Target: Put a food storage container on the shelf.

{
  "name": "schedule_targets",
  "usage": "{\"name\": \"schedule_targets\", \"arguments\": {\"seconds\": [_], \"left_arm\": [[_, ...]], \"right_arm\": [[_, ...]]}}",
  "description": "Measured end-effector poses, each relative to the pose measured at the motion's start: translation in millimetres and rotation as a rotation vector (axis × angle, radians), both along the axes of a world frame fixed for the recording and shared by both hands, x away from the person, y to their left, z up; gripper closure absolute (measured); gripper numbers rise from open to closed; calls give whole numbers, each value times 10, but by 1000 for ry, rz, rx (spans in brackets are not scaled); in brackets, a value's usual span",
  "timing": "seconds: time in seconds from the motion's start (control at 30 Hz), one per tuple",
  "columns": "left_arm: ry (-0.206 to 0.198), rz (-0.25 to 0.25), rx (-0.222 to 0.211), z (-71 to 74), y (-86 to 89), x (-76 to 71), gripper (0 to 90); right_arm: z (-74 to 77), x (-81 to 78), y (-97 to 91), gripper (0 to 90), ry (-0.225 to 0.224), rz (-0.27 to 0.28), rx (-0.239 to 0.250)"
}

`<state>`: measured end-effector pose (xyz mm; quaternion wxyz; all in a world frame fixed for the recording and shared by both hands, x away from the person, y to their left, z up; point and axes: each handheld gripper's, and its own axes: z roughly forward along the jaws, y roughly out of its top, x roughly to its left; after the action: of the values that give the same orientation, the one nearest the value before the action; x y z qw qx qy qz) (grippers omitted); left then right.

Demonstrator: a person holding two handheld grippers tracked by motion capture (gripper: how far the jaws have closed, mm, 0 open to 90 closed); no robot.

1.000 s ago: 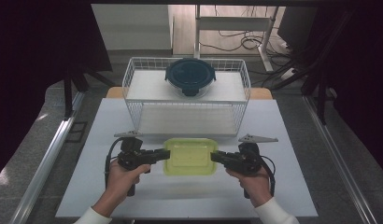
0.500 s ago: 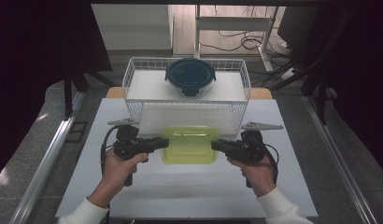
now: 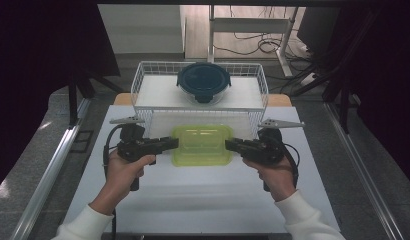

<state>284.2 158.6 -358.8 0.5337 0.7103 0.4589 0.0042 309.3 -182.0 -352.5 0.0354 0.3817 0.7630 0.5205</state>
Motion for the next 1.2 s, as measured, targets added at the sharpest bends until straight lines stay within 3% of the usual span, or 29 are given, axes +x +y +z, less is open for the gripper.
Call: {"name": "schedule_targets", "arguments": {"seconds": [0.47,0.73,1.2], "left_arm": [[-30,-1,-8,262,50,117,772],[-71,12,-1,450,57,196,775],[-74,6,-25,666,67,408,779]], "right_arm": [[282,98,37,769,-40,9,1],[452,190,48,769,-64,12,13],[729,347,40,768,-95,6,18]]}}
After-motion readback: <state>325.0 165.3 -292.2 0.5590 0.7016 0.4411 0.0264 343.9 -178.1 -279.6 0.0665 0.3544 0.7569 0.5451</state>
